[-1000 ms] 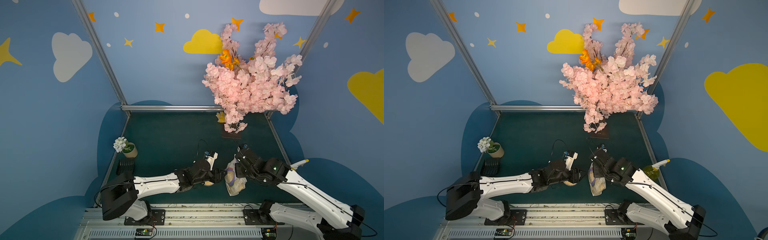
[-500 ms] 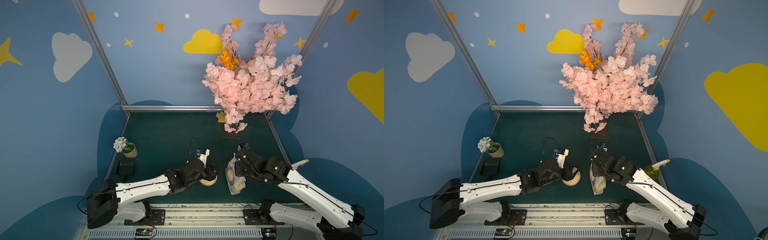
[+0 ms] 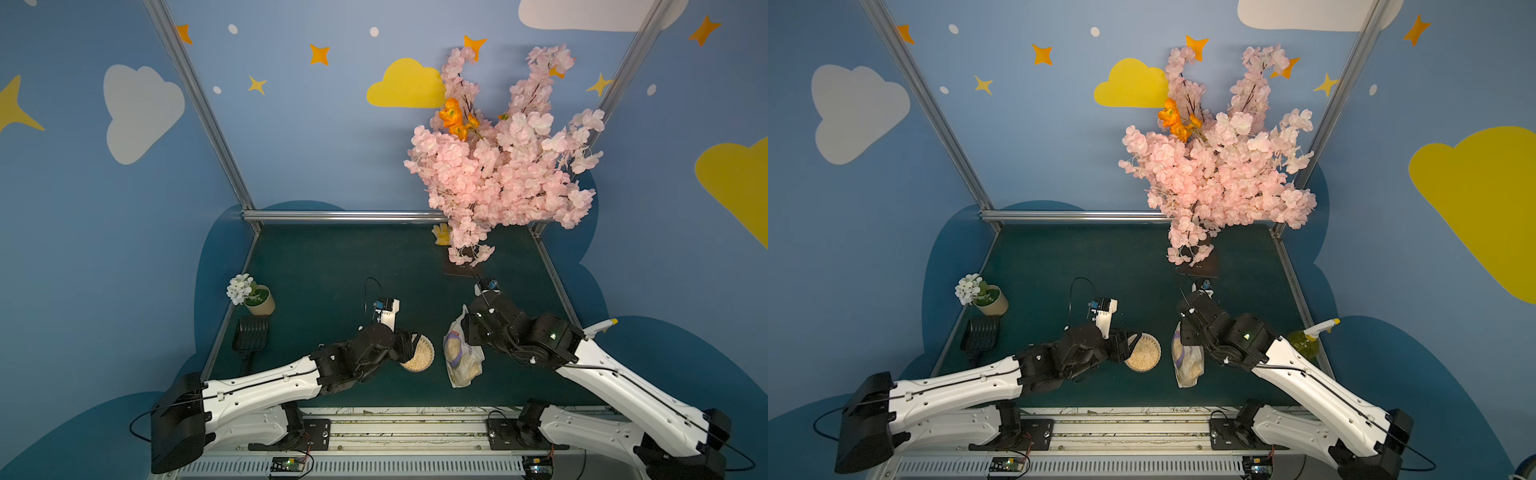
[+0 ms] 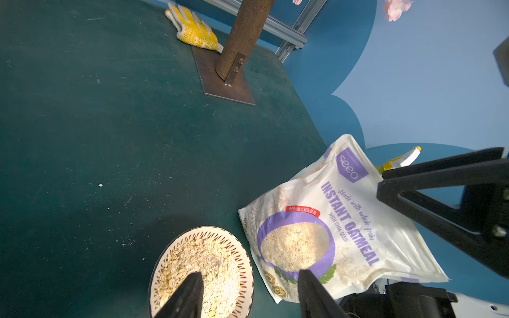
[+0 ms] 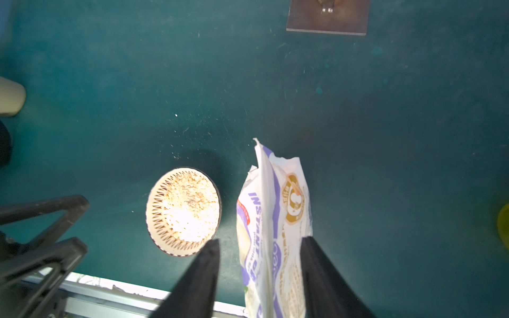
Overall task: Pour the oats into the breakfast bowl
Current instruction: Close the oats bag at the center of the board, then reset both arms
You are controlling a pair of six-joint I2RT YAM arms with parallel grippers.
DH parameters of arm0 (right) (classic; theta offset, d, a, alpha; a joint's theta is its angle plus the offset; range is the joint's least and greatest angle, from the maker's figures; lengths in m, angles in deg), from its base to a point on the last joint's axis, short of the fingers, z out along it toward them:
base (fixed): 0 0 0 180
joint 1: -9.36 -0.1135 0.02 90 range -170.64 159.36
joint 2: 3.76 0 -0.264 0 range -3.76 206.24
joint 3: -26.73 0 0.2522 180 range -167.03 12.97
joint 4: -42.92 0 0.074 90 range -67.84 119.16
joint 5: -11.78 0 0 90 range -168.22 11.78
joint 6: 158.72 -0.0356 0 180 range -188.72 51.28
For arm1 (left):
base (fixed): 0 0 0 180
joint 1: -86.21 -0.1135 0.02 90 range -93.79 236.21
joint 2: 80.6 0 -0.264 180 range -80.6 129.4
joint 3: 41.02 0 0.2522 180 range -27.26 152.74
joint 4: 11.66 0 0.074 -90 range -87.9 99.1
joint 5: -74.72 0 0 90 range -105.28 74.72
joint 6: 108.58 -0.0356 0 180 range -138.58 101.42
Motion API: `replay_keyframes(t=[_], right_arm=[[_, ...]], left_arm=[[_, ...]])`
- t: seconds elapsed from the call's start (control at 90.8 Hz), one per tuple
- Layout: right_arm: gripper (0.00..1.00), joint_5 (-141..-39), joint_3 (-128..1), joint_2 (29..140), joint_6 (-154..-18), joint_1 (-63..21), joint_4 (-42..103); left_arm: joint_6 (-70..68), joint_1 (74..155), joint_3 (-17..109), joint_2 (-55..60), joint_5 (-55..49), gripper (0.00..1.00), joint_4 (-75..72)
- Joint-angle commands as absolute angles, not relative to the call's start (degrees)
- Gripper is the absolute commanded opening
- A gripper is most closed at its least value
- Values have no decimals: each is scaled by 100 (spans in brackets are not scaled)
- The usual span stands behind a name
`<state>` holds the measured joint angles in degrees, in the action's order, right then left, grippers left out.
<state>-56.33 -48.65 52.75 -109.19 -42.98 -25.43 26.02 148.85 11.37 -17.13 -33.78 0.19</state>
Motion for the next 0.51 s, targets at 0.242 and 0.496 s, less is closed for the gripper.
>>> replay_keyframes(t=[0.242, 0.496], right_arm=[[93, -4739, -4823, 3824, -10107, -4302, -2322], [98, -2372, -3649, 2953, -8506, -4301, -640]], left_arm=[[1168, 14796, 1388, -2637, -3497, 74, 913], [337, 13936, 1561, -3423, -4786, 100, 1857]])
